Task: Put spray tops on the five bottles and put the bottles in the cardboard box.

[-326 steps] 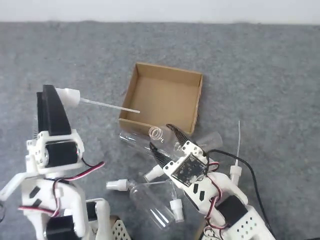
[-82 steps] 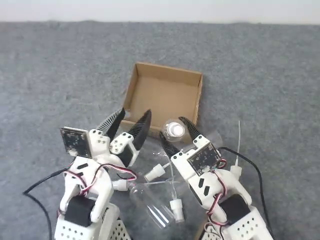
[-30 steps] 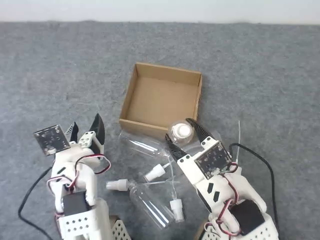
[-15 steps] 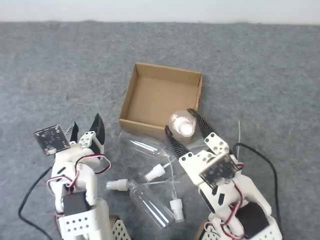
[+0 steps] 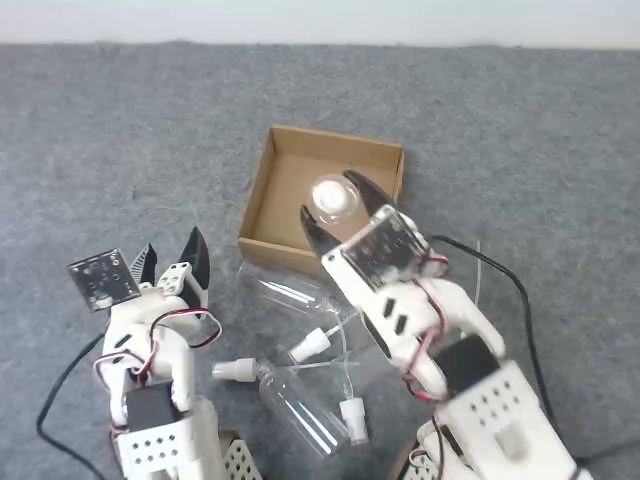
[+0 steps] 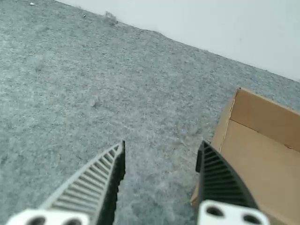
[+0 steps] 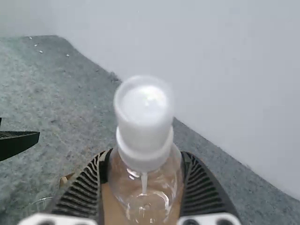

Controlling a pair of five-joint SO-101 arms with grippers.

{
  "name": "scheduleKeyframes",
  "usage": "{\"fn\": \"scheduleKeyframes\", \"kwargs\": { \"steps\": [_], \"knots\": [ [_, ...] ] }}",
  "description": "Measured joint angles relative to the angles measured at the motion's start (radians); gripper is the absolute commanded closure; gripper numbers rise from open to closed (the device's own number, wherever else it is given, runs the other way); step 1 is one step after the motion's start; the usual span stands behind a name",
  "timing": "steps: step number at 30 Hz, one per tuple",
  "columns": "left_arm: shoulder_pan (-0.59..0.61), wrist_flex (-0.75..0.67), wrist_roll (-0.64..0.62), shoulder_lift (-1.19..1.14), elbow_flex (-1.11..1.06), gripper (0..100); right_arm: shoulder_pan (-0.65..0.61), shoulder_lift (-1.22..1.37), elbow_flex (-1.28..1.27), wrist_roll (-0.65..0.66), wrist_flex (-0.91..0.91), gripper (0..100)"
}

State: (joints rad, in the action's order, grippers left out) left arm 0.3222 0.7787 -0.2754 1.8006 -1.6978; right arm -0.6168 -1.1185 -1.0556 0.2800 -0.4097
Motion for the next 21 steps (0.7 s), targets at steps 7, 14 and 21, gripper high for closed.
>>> {"fn": "scheduleKeyframes", "kwargs": {
  "steps": [7, 14, 21],
  "knots": [
    [0.000, 0.020, 0.000, 0.000, 0.000, 76, -0.003, 0.252, 0.091, 0.003, 0.094, 99.2],
    [0.000, 0.020, 0.000, 0.000, 0.000, 76, -0.003, 0.457, 0.207, 0.003, 0.157, 99.2],
    [0.000, 0.041, 0.005, 0.000, 0.000, 76, -0.002, 0.689, 0.342, -0.071, 0.238, 99.2]
  ]
}}
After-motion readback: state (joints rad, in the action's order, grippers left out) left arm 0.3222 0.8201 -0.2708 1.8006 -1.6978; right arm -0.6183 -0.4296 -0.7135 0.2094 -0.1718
